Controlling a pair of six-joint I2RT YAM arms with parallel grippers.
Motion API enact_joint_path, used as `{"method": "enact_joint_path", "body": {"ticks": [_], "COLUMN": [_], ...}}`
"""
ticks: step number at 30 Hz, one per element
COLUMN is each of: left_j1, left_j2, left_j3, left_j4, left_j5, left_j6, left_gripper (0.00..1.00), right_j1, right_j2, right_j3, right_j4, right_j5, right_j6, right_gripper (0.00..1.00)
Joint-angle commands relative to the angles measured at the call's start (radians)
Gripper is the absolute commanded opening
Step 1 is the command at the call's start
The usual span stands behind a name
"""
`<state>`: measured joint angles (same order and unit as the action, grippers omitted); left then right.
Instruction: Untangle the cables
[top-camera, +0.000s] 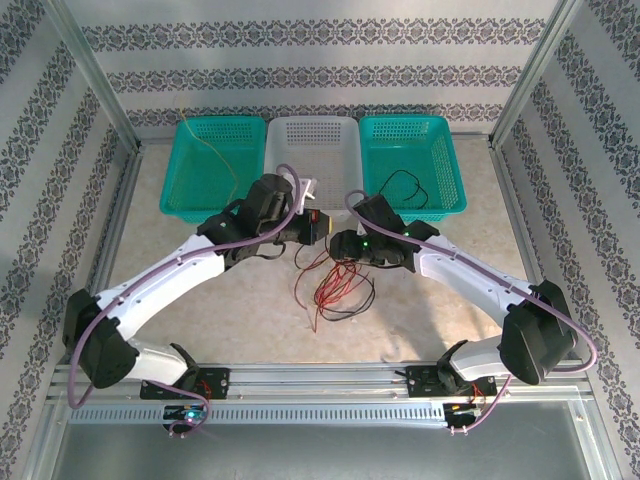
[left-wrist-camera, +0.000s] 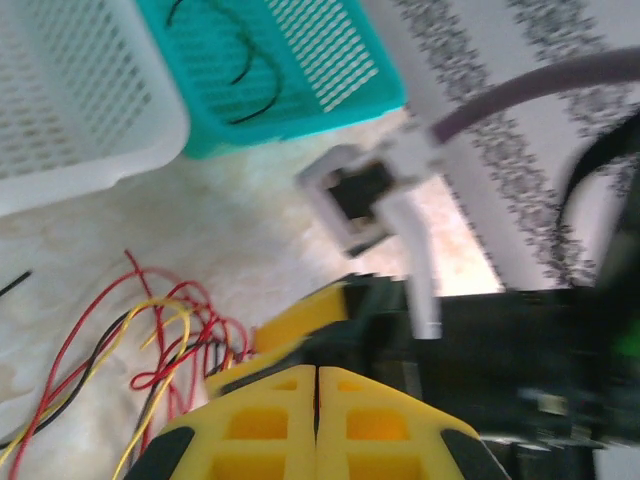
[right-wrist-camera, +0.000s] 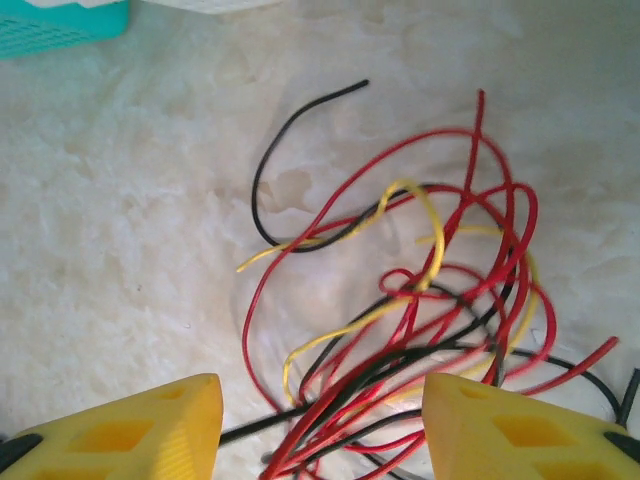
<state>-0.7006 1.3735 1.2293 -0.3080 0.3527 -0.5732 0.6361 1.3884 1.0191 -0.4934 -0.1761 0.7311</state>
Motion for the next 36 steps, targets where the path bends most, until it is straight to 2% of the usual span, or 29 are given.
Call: {"method": "enact_joint_path", "body": {"ticks": [1,10,19,27,30,33,36], "left_j1": [-0.016,-0.013,0.000,0.010,0.014,0.018,0.020], "left_j2": [-0.050,-0.111,-0.122,-0.120,-0.118,-0.108,-0.097], "left_j3": [0.052,0.229,0.359,0.341,0.332,0.334,0.342], "left_j4": [-0.014,-0.035,-0.071,-0.101,-0.083,-0.064,-0.052], "left_j5": [0.066,-0.071,-0.071,-0.059,-0.051,-0.026,-0.003], "left_j6": [-0.015,0.040,0.068,0.064,0.047,0.029,0.016], "left_gripper": [0.00,0.00,0.00,0.00,0.00,0.00,0.00], "right_j1": [-0.009,-0.014,-0.017,-0.026,-0.012,0.006,0.038], "right_j2": [-0.015,0.024,0.067,-0.193,-0.325,-0.423,-0.416], "right_j3": [0.029,-0.016,-0.045,0.021,0.033,0.020,0.056], "right_j4": [0.026,0.045,0.025,-0.063,-0.014,0.113,0.168], "right_j5": [-0.036,-0.033,-0.016,0.119,0.153,0.105,0.042], "right_j6": [0.017,0.022,0.021,-0.117,-0.173,-0.206,-0.244], "right_gripper": [0.57,0.55,0.53,0.56,0.64,0.71,0.73]}}
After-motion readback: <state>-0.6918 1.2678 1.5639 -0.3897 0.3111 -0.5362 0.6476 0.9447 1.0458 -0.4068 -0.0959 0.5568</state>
